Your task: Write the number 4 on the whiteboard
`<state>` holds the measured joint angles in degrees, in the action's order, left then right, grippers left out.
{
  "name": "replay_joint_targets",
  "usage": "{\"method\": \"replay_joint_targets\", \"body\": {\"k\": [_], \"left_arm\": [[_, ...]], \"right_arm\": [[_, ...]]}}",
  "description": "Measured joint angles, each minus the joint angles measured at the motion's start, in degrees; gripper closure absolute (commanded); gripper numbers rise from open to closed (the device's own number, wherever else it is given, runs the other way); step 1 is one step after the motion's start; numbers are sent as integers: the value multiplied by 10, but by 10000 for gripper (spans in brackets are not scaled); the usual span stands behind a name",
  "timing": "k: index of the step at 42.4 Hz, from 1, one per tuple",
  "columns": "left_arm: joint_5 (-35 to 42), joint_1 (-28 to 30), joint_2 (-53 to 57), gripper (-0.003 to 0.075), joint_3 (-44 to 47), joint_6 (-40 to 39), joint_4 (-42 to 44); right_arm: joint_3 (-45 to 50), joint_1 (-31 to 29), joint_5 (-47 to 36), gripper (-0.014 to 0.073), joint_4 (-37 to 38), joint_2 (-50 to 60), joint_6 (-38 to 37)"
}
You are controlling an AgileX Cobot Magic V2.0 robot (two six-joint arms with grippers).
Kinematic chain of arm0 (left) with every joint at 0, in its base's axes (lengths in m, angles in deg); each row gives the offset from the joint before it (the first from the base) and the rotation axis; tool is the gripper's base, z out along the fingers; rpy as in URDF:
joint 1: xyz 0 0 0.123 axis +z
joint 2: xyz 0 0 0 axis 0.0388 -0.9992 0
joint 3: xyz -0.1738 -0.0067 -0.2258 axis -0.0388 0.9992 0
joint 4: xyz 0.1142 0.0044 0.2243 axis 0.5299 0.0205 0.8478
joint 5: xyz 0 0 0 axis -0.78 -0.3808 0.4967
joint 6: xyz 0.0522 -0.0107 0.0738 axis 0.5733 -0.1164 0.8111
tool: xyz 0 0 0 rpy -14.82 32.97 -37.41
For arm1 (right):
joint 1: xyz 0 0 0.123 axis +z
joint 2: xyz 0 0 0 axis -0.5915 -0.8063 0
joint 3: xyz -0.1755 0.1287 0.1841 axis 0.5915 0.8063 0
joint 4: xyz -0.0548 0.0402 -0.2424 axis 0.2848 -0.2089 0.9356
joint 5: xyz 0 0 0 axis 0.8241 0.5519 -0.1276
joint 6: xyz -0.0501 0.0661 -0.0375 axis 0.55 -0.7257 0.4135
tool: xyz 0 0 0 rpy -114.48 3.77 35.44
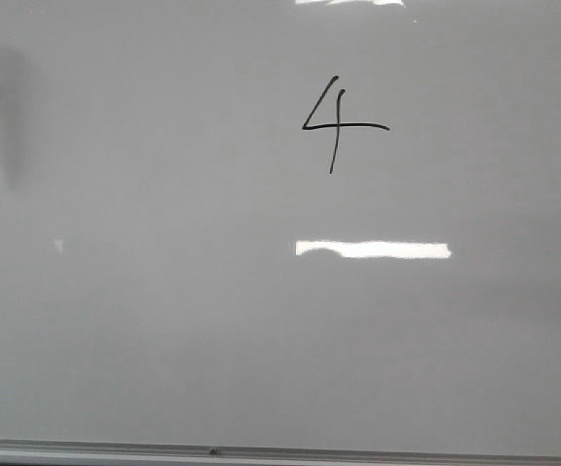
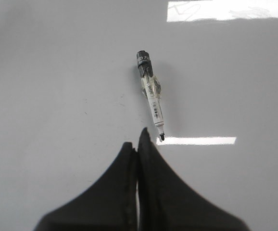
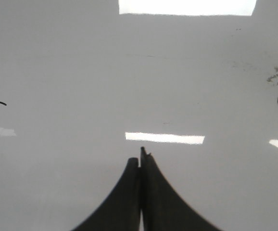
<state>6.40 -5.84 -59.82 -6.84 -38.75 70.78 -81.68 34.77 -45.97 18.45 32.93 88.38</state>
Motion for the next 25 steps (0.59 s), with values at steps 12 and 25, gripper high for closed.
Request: {"method": "replay_joint_targets", "body": {"k": [12,25], "left_arm": [[0,0,0,741,0,0,0],[0,0,0,741,0,0,0]], "right_arm": [[0,0,5,663,-1,0,-2],[0,0,6,663,-4,0,-3]]}}
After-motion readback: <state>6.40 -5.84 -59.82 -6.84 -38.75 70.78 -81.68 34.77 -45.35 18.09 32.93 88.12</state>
